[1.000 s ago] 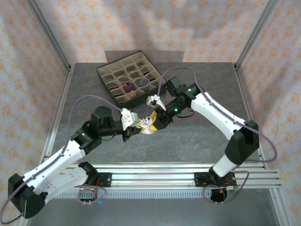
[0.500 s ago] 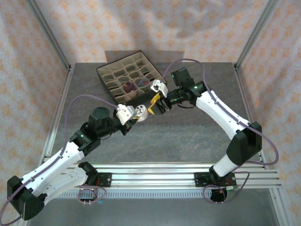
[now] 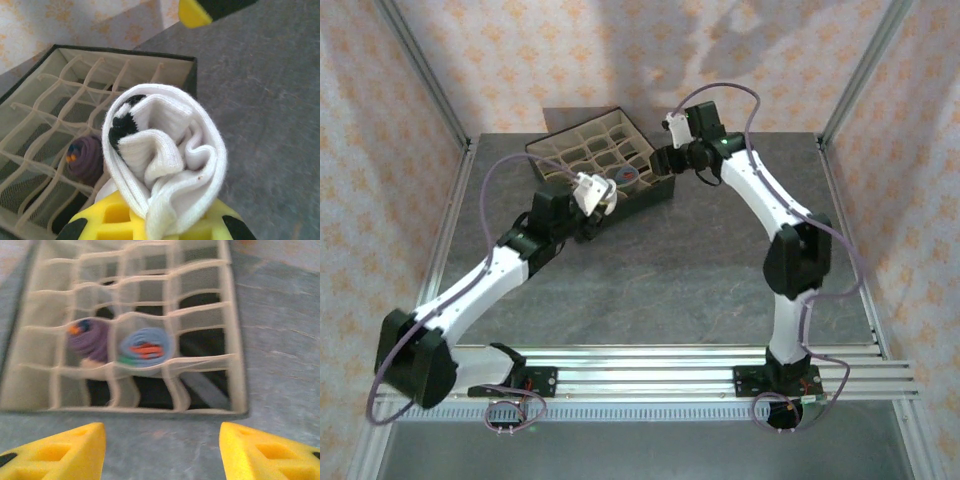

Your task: Roll the socks

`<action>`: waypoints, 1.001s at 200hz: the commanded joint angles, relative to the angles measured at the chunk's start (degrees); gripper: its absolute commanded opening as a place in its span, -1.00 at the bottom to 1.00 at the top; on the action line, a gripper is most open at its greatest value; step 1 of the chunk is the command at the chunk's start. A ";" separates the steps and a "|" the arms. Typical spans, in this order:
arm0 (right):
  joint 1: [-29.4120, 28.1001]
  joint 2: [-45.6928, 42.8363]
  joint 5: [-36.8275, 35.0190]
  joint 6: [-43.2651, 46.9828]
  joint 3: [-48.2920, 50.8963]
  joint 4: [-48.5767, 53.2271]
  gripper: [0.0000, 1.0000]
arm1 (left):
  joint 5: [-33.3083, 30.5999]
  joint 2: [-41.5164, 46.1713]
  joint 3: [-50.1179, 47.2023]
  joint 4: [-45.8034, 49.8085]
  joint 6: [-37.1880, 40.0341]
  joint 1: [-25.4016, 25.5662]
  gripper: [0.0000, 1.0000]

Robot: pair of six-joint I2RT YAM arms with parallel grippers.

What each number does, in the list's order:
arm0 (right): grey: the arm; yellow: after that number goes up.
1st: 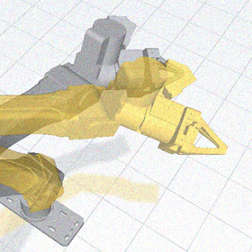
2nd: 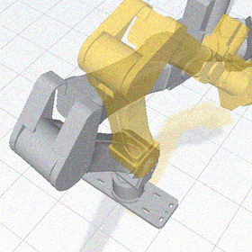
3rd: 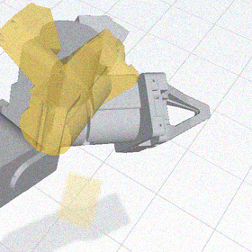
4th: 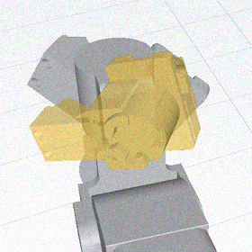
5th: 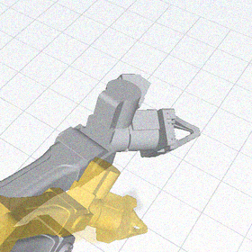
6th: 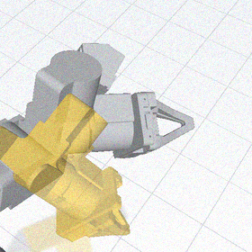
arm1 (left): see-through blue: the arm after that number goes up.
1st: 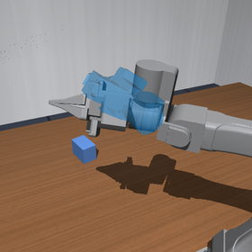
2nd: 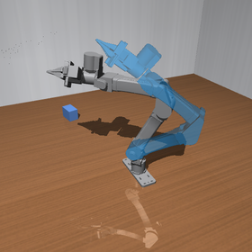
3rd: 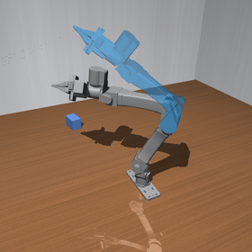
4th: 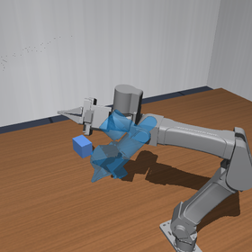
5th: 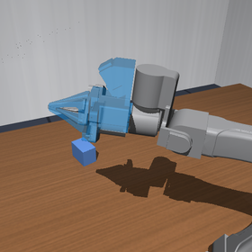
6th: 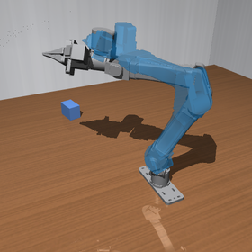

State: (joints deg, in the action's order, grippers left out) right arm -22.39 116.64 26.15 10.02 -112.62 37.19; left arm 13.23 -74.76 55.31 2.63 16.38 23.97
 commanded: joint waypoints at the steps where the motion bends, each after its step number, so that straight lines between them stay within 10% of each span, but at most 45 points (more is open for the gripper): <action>1: 1.34 6.64 -8.08 -5.00 -7.84 6.25 0.21 | -1.38 -7.86 7.84 -3.36 -0.19 -0.57 -1.00; 110: 5.61 26.41 2.36 -8.70 -27.29 10.87 0.06 | 0.04 -51.39 51.68 -0.33 0.23 -1.98 -1.00; 200: 5.61 27.17 3.19 -4.66 -27.04 12.84 -0.06 | 2.87 -56.34 54.47 -3.05 -4.16 -3.64 -1.00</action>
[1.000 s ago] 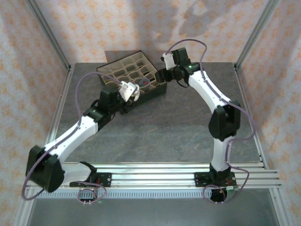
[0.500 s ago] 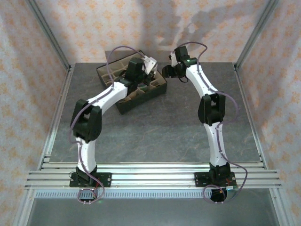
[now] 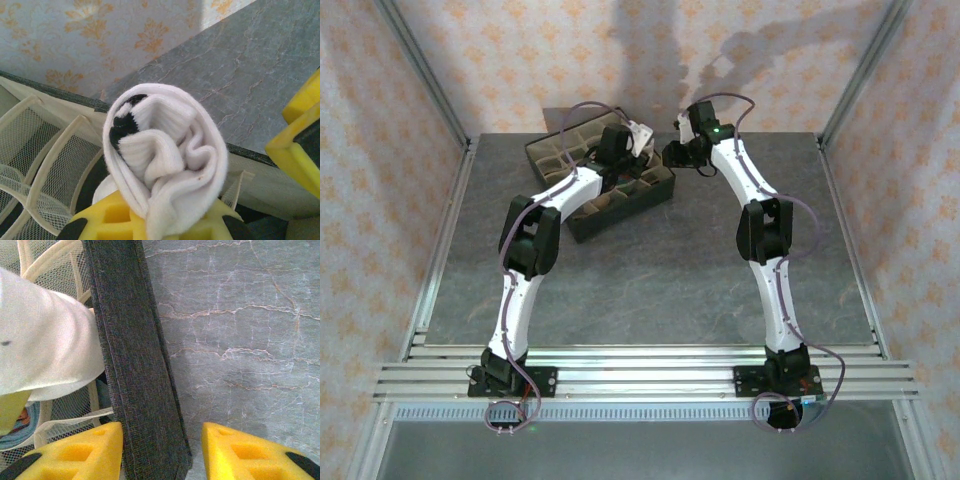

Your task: Roll the socks

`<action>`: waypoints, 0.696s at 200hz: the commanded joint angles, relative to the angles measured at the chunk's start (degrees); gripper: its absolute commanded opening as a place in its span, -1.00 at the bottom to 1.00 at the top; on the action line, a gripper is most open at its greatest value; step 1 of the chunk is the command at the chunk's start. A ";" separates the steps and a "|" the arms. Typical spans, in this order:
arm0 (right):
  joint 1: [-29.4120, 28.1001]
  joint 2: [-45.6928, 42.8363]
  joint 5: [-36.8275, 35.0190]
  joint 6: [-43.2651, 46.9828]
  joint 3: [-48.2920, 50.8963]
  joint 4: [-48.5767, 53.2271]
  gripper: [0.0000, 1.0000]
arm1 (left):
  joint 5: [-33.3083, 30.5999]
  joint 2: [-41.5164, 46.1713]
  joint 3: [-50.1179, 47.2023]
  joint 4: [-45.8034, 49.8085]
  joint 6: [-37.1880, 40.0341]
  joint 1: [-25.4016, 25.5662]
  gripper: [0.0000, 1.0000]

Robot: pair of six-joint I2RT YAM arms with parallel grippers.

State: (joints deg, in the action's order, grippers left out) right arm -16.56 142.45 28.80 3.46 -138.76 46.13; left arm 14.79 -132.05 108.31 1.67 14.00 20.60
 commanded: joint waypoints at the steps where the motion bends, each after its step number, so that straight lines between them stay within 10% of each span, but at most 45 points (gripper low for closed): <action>1: -0.19 1.35 0.64 1.89 -0.90 3.94 -0.06 | 1.31 1.02 1.46 -2.10 -1.78 -0.29 -1.00; 139: -0.37 1.60 -1.11 3.92 1.30 5.46 -0.16 | 5.44 7.67 -5.23 -5.94 -7.89 -0.34 -1.00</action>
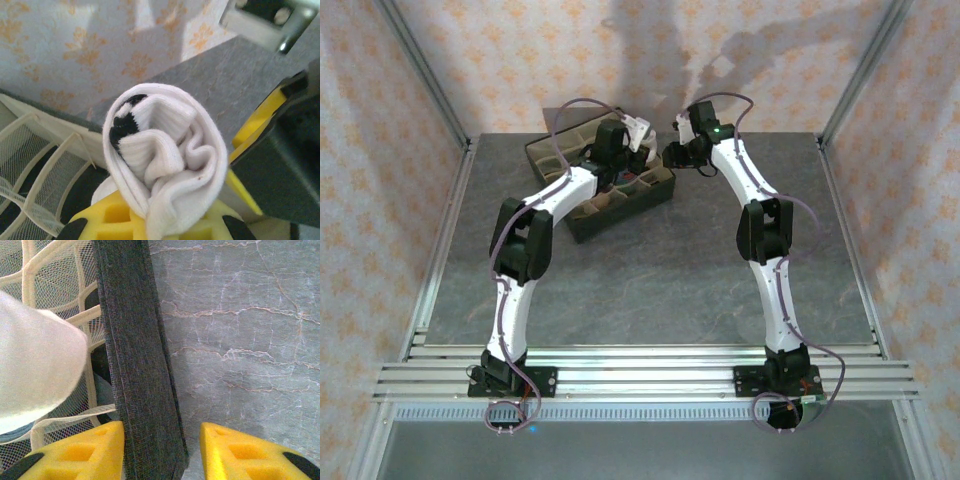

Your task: Roll the socks

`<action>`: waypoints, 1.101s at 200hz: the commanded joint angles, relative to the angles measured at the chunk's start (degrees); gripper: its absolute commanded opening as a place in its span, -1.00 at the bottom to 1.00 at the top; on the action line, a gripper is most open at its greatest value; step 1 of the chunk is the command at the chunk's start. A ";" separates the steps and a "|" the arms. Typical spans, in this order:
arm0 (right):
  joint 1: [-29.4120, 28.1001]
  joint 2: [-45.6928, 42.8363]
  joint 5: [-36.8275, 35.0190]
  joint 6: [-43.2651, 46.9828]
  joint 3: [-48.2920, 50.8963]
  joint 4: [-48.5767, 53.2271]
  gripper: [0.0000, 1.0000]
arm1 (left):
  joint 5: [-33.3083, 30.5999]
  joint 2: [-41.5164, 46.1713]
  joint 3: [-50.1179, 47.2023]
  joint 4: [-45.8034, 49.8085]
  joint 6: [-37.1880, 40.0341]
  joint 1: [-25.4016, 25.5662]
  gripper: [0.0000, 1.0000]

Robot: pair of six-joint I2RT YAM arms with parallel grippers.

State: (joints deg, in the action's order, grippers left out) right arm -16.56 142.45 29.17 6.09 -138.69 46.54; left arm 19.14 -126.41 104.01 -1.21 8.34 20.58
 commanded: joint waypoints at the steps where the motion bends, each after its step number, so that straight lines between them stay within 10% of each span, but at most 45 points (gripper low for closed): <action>1: -0.39 1.60 -1.48 1.30 1.28 5.05 -0.16 | 1.04 1.99 -0.96 -3.07 -2.25 -0.30 -1.00; 220: -0.53 2.78 -2.30 2.26 1.23 6.10 -0.25 | 2.15 -10.25 6.22 5.40 -3.56 -2.73 -1.00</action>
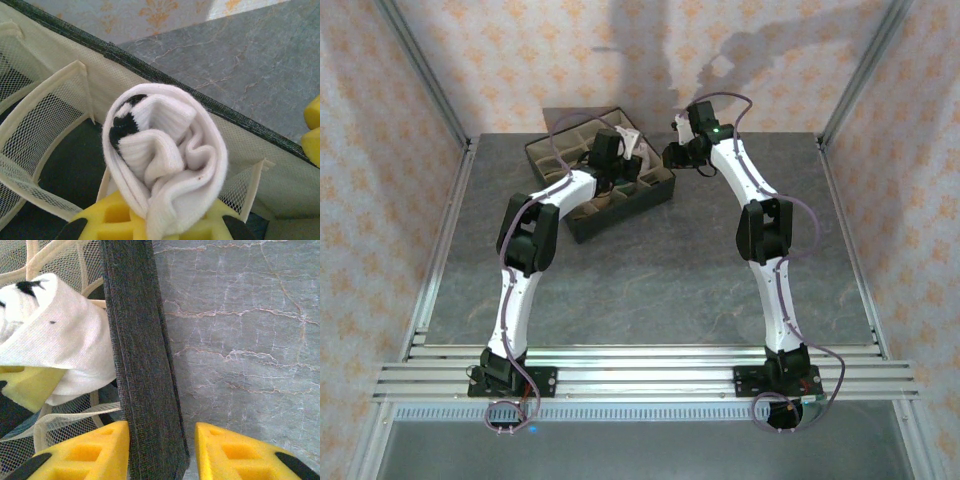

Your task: Roll the socks

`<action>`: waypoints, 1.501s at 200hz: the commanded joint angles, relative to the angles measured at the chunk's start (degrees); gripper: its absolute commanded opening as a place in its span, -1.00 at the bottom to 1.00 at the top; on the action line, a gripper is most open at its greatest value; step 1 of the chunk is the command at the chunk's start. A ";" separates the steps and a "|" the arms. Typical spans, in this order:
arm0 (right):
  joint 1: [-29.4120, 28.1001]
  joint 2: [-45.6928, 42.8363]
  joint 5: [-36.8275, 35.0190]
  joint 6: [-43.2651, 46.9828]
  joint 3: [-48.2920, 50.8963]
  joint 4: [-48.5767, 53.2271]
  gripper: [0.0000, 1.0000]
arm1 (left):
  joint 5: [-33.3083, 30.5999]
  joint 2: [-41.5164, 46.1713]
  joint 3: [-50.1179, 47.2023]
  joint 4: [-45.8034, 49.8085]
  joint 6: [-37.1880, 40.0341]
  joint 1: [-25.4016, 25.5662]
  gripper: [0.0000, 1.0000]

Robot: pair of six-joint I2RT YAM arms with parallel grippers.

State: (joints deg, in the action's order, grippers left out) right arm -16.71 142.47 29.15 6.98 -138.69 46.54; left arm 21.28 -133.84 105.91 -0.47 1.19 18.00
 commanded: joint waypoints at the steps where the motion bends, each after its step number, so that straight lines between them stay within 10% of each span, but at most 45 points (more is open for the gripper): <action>1: -0.32 2.74 -2.26 1.37 1.23 6.10 -0.25 | -0.04 -2.95 4.49 4.89 3.75 -0.15 -1.00; 56: -0.36 2.76 -2.17 0.77 0.93 5.95 -0.25 | -1.51 -5.07 7.25 7.84 8.34 0.89 -0.98; 97: -0.41 2.74 -2.40 0.36 0.26 6.19 -0.25 | -0.36 -3.46 7.22 9.06 9.20 0.68 0.05; 140: -0.34 2.56 -2.86 -0.04 -1.21 6.54 -0.25 | 1.93 1.98 5.50 7.52 7.92 -0.90 0.41; 210: -0.08 1.57 -2.43 -0.81 -3.68 7.15 -0.18 | 8.34 9.12 5.78 7.25 5.66 -3.53 0.53; 300: 0.04 -9.15 -5.94 0.95 -0.03 7.71 0.01 | -2.27 26.23 -11.71 5.52 7.96 -4.43 0.52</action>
State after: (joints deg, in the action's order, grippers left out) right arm -16.71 141.49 26.33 6.48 -140.99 52.49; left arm 24.40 -115.24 100.33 6.61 8.49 14.52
